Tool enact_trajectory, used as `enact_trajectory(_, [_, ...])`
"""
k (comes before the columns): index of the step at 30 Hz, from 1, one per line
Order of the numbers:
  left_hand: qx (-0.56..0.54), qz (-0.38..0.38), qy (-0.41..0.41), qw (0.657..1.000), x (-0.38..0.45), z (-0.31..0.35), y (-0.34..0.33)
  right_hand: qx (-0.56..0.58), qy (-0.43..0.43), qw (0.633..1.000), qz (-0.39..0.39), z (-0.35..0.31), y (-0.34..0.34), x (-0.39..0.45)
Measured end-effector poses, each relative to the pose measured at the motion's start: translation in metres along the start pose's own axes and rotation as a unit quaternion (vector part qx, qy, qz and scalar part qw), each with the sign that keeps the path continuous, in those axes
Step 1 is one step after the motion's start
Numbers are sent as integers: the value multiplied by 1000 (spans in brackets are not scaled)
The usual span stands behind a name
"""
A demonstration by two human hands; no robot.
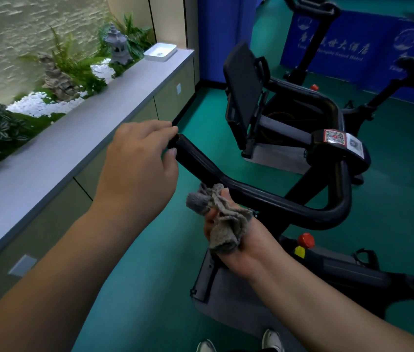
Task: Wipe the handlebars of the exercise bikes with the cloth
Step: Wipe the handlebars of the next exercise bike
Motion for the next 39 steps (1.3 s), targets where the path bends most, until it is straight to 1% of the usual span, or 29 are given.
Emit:
enact_trajectory(2, [15, 15, -30, 999, -1, 9, -3, -37, 16, 999, 21, -5, 13, -11])
enact_trajectory(5, [29, 8, -98, 995, -1, 31, -12, -87, 51, 993, 60, -14, 30, -24])
enact_trajectory(8, [32, -30, -150, 988, -2, 53, -26, -134, 77, 984, 89, -24, 46, -36])
enact_trajectory(11, [27, -89, -170, 981, -2, 68, -44, -147, 110, 977, 112, -34, 59, -49])
enact_trajectory(14, [35, -147, -175, 973, -1, 79, -60, -139, 119, 975, 128, -42, 71, -61])
enact_trajectory(17, [37, -174, -181, 967, 2, 92, -70, -141, 124, 971, 145, -52, 83, -74])
enact_trajectory(23, [22, -192, -176, 965, 8, 112, -82, -136, 157, 967, 145, -79, 105, -102])
enact_trajectory(30, [30, -219, -156, 963, 12, 128, -94, -199, 142, 957, 159, -114, 119, -111])
enact_trajectory(35, [30, -219, -135, 966, 12, 131, -95, -225, 160, 946, 168, -142, 127, -108])
enact_trajectory(39, [46, -222, -123, 966, 13, 133, -99, -271, 183, 926, 187, -166, 129, -99])
Point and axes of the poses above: each hand's wrist, its own x-axis towards the middle knuckle, its own y-axis out of the back of the hand, z = x × y, the point moved 2 cm from there along x, towards the middle knuckle, and after that the axes turned 9 degrees about -z, right-handed, at the moved point
